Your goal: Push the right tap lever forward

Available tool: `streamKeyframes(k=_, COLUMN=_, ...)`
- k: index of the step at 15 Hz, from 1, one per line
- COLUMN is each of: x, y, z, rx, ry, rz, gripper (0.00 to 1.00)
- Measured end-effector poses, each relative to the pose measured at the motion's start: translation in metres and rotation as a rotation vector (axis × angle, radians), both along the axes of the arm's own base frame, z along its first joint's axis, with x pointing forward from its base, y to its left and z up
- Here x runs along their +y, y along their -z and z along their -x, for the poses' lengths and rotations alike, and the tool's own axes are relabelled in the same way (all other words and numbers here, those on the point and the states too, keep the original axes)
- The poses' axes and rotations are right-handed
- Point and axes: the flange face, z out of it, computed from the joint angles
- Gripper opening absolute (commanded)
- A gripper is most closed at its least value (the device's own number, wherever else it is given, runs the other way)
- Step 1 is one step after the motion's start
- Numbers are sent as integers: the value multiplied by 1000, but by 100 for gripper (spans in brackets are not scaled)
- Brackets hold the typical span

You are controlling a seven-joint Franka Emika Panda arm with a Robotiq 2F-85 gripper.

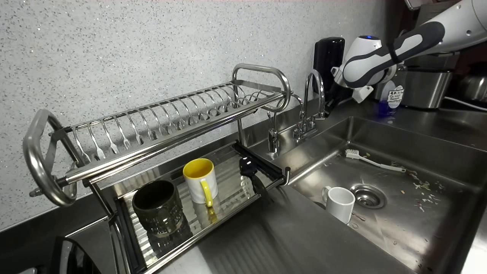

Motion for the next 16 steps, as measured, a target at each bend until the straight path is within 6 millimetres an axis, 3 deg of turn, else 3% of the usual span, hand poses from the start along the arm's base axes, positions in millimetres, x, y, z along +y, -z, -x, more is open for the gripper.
streamKeyframes(k=16, x=-4, y=3, z=-12, rx=-43, ry=-25, rz=54, gripper=0)
